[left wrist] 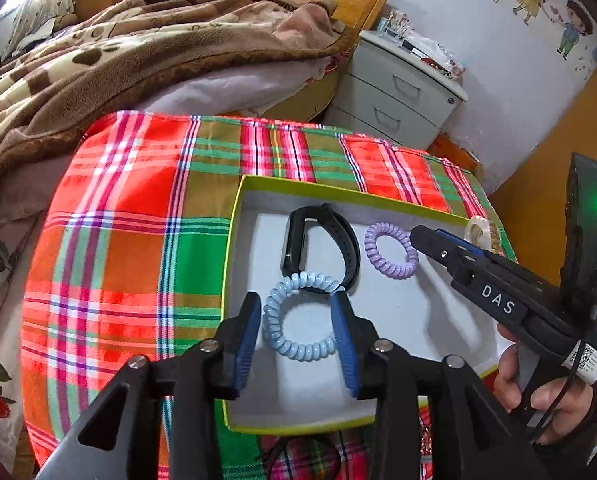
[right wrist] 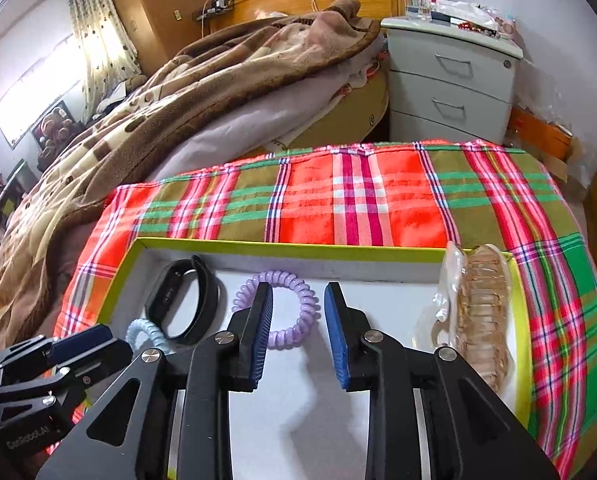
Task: Organize jewelry
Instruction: 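Carry both coil ties into the box lid and release them from both grippers, then move the right gripper to the gold earrings and grasp them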
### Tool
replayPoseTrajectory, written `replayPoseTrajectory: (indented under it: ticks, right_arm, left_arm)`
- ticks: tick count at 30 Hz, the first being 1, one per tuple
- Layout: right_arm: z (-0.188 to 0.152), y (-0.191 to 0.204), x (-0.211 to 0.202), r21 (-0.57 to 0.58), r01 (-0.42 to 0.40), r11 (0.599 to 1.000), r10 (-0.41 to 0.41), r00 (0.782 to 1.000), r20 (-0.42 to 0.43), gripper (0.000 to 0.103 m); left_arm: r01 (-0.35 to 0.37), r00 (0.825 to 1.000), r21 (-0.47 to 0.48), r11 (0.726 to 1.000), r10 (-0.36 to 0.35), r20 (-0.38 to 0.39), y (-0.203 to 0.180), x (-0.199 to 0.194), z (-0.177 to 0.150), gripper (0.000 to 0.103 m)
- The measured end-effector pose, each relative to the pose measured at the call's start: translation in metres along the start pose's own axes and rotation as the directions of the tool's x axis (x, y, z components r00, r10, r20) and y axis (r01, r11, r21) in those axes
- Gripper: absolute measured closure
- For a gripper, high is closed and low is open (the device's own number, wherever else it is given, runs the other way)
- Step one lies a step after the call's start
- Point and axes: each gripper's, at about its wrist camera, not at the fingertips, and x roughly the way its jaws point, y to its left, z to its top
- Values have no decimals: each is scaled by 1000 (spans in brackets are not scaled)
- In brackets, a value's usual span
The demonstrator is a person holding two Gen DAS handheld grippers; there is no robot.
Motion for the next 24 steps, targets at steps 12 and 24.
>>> replayPoseTrajectory:
  ticks: [12,24]
  right_arm:
    - [-34,6,-60,-28,-10,1000,13,995,94,74]
    - [-91,-5,-108,-38,45,998,-38,987,157,63]
  left_arm:
    - [11,997,17,1000,-12,78,7,-55,-27,60]
    - [-2,996,10,1000,1,91,21,-82,-82,58]
